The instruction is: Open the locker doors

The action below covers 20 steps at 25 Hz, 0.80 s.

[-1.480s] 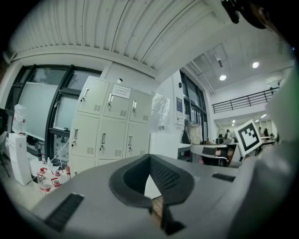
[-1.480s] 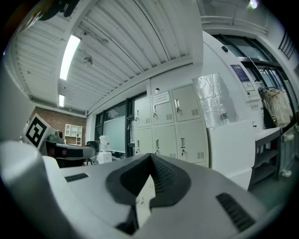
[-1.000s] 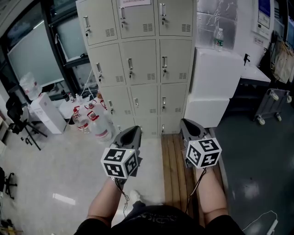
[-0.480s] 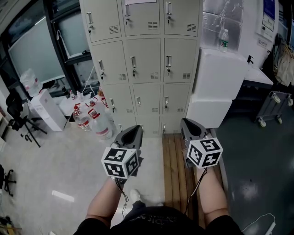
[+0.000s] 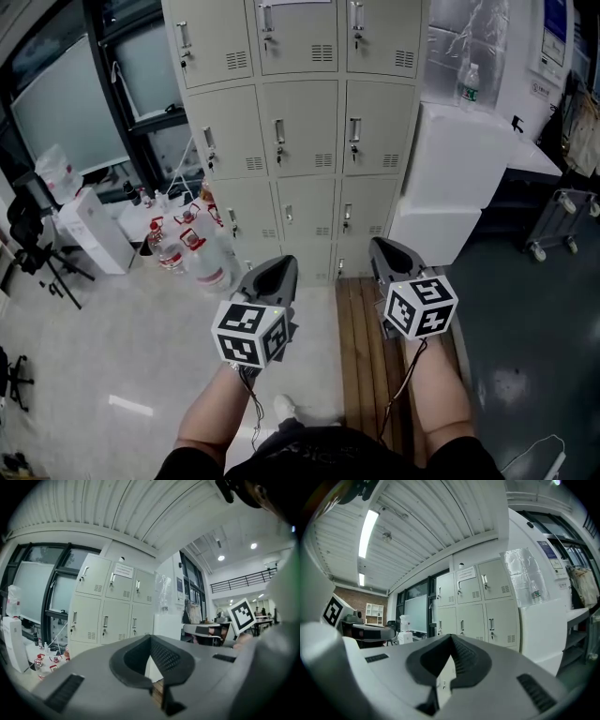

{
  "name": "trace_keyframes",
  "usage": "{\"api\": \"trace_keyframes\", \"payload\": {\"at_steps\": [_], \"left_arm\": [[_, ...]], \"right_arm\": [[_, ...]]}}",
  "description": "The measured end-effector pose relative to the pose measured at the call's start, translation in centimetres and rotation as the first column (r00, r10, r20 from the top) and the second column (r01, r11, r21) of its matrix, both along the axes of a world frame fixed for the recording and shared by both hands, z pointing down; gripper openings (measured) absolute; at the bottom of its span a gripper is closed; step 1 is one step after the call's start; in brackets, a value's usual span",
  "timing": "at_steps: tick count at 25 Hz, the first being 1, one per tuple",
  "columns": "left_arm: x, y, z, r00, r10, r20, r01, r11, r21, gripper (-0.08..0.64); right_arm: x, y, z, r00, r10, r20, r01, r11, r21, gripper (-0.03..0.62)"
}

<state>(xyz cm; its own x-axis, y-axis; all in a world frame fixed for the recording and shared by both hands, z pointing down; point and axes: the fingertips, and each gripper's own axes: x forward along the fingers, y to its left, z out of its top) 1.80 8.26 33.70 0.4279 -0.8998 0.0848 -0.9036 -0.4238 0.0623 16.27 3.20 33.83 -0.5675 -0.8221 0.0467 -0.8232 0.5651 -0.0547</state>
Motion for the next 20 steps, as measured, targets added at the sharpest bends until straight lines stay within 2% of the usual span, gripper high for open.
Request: {"api": "trace_keyframes", "payload": {"at_steps": [11,20], "left_arm": [[-5.2,-8.4,-2.8,0.995,0.097,-0.008,-0.096,0.995,0.023,-0.002],[-7.2,-14.4,-5.2,0.977,0.212,0.002,-0.212,0.976,0.044,-0.002]], "right_arm": [[-6.0,-8.2,-4.7,0.998,0.046,-0.036,-0.044,0.996,0.072,0.0],[-9.5,-13.9,-8.7,0.996,0.093,-0.015,-0.091,0.99,0.106,0.0]]}}
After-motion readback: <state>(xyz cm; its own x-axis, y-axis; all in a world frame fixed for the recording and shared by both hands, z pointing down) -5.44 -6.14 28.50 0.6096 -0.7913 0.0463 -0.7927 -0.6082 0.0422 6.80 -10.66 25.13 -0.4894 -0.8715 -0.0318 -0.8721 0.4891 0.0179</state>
